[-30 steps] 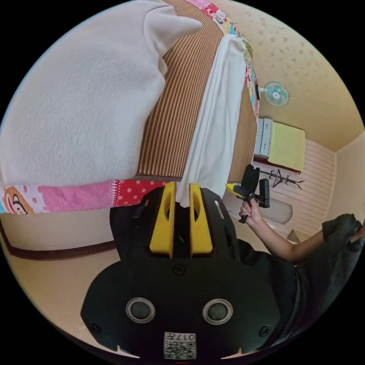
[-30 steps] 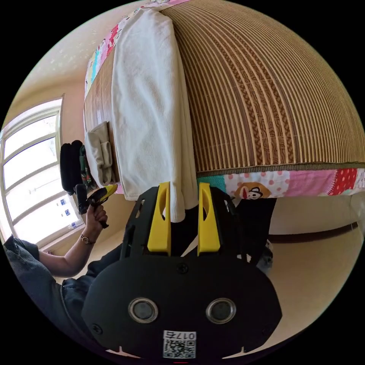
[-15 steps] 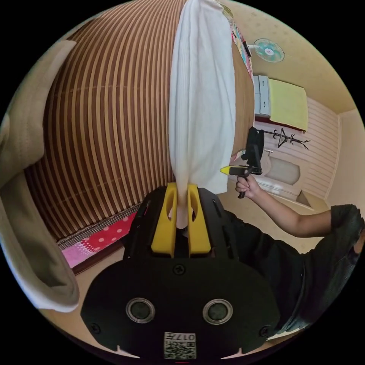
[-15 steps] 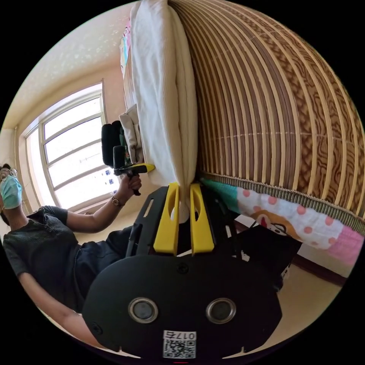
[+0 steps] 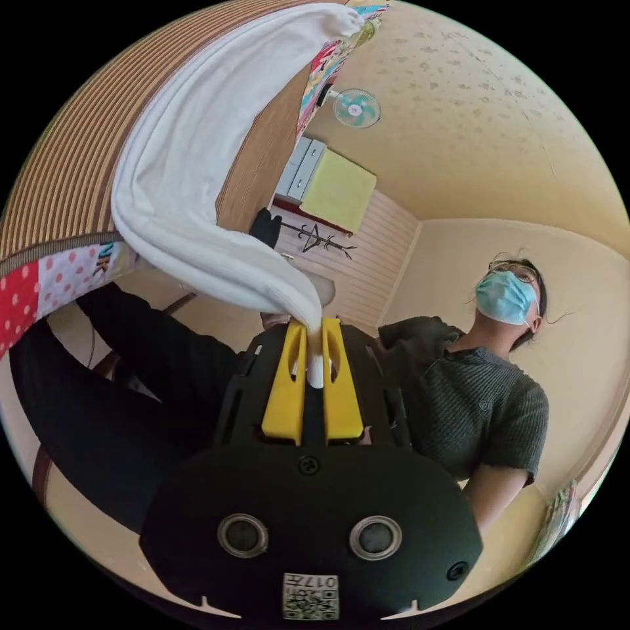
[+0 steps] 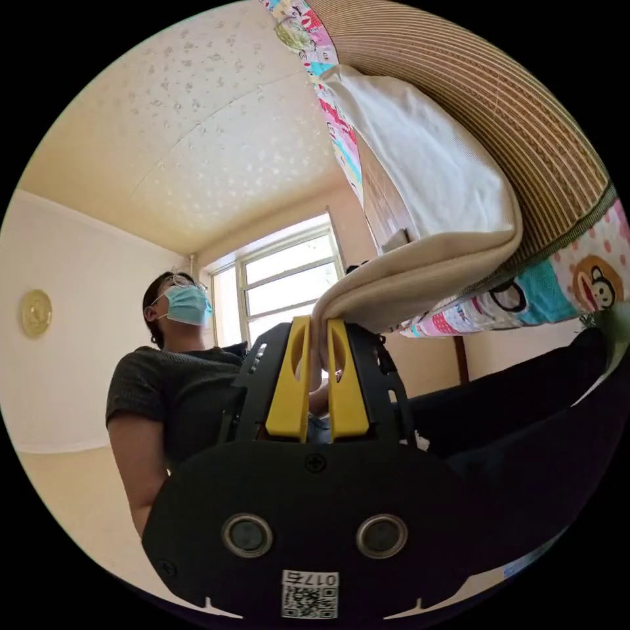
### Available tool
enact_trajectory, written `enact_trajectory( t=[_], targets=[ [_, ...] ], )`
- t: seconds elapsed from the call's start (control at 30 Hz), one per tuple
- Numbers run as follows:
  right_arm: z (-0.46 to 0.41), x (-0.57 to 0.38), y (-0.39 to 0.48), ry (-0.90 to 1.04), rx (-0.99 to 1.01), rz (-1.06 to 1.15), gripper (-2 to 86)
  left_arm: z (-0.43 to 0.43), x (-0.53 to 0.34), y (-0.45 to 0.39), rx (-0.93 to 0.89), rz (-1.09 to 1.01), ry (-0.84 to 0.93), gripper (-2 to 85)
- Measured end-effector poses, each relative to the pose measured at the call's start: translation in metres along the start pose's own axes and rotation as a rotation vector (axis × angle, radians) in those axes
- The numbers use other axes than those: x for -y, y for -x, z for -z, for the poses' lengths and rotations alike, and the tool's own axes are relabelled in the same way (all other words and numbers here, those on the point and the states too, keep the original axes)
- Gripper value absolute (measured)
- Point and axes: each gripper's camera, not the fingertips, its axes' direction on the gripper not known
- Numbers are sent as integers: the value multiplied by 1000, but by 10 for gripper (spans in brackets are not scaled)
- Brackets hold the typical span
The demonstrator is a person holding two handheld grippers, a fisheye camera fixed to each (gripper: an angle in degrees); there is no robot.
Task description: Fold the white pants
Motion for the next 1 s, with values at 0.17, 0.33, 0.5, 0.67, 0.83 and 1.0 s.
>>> enact_trajectory(
  t=[0.17, 0.33, 0.5, 0.67, 0.83, 1.0],
  targets=[
    [-13, 118, -21, -212, 66, 105, 25, 37, 118, -22, 109, -195, -200, 43],
    [-18, 211, -39, -254, -156, 56, 60, 78, 208, 6, 264, -106, -412, 53],
    [-21, 225, 4, -239, -299, 249, 128, 94, 203, -4, 152, -238, -512, 173],
    [-13, 169, 33, -181, -815, 277, 153, 84, 154, -27, 582, -192, -443, 202],
    [-18, 144, -18, 41, -949, 183, 196, 60, 139, 17, 744, -49, -171, 203],
    [-27, 142, -47, 131, -963, 165, 164, 46, 159, 27, 843, -43, 0, 134]
  ],
)
